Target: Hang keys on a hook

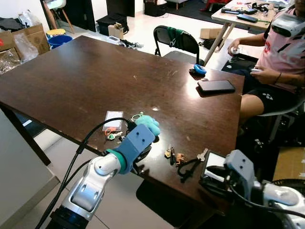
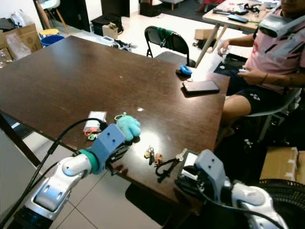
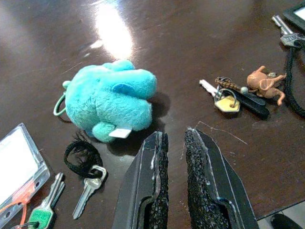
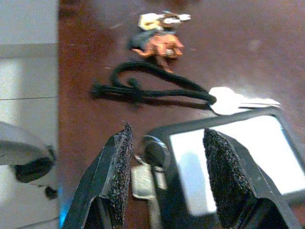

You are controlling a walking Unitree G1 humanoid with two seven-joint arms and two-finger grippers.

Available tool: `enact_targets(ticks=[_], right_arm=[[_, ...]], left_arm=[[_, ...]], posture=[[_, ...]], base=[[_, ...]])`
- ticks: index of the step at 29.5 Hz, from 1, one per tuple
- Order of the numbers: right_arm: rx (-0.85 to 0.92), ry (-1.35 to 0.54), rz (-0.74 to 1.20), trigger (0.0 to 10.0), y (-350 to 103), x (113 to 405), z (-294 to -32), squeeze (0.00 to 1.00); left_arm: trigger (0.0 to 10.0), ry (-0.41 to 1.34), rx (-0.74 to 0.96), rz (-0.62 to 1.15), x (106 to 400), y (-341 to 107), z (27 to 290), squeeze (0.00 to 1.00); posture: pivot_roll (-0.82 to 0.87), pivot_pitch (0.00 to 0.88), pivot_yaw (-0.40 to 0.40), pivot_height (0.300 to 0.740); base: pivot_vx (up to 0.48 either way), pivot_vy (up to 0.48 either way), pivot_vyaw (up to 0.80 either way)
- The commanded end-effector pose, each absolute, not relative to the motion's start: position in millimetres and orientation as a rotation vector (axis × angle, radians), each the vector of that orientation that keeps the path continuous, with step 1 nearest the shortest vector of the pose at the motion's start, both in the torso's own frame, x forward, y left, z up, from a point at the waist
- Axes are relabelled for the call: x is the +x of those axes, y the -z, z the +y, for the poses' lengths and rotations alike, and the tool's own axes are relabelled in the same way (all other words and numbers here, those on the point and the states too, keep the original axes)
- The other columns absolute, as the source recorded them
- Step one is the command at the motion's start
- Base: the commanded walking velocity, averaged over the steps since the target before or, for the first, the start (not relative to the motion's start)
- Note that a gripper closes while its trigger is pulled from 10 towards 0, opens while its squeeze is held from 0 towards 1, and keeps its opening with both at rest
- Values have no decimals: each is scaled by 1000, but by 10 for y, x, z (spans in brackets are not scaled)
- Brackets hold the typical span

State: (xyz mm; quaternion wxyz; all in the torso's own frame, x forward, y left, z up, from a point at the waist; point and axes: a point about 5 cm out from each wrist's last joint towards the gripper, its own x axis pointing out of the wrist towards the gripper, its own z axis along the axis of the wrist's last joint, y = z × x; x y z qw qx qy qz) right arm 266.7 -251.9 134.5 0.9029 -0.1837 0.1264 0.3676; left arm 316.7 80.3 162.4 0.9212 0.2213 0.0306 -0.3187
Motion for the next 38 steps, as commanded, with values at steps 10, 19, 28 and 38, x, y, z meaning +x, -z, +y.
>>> enact_targets(ticks=[10,19,28,38], right_arm=[[-390,-749,281,9137,-1241,2711,-2463,0],[-371,-800,304,10000,-1116,2742,-2319,0],[-386,-771,368,0,-981,2617,-2457,0],[-406,-624,338,0,-1005,2645,-2659,0]], left_arm=[[10000,661,453,70,3151,-1598,813,0],[10000,649,453,76,3141,-1597,853,0],[10000,653,455,79,3137,-1597,844,0],[10000,660,456,81,3136,-1586,829,0]], posture=[[23,105,93,740],[38,110,93,740],[29,116,100,740],[20,113,105,740]], base=[[0,0,0],[0,0,0],[0,0,0],[0,0,0]])
